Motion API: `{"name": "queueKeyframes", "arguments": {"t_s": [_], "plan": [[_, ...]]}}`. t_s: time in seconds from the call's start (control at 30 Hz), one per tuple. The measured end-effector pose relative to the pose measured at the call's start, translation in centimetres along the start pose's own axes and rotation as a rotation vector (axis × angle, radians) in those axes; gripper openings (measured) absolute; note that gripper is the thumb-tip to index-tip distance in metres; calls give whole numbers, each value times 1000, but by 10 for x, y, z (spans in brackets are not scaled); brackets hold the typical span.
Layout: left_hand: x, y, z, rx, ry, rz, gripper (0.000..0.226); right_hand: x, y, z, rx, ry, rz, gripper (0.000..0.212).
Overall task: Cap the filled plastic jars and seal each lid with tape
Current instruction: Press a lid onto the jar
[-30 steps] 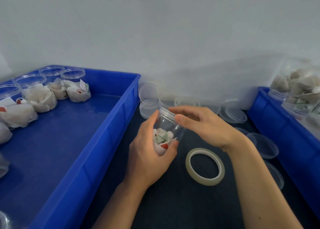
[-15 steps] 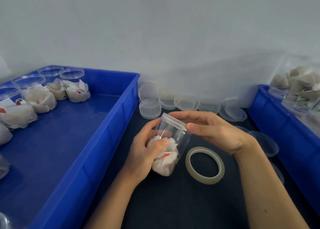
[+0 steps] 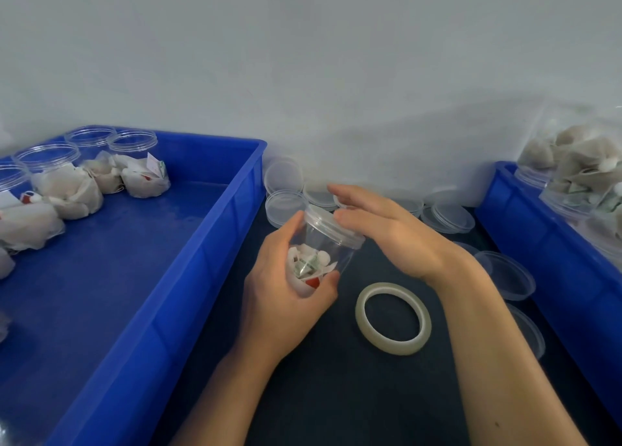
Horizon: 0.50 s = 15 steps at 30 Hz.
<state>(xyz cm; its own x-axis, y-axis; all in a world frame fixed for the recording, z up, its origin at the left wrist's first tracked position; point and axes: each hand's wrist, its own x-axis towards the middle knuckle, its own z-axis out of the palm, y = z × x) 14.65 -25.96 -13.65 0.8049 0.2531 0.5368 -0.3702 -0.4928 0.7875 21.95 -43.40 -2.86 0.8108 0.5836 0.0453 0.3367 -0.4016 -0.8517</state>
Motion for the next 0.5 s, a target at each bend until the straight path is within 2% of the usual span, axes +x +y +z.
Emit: {"name": "queueKeyframes", "arguments": {"t_s": [0.1,0.2,0.33,0.4,0.5], "plan": [[-1,1,0,28,7,29,89,0,-2,0,-50,-35,-2,63],[-1,1,0,41,0,38,89,2,-2,2,-180,48,32,57],[-2,-1,1,0,-64,4,89,0,-1,1,-299,110,77,70],[-3,0,1,-1,-72,-5,89,0,-1,1,-308,108,69,75],[-2,1,2,37,-70,6,90,1,0,1,-252,80,41,65]]}}
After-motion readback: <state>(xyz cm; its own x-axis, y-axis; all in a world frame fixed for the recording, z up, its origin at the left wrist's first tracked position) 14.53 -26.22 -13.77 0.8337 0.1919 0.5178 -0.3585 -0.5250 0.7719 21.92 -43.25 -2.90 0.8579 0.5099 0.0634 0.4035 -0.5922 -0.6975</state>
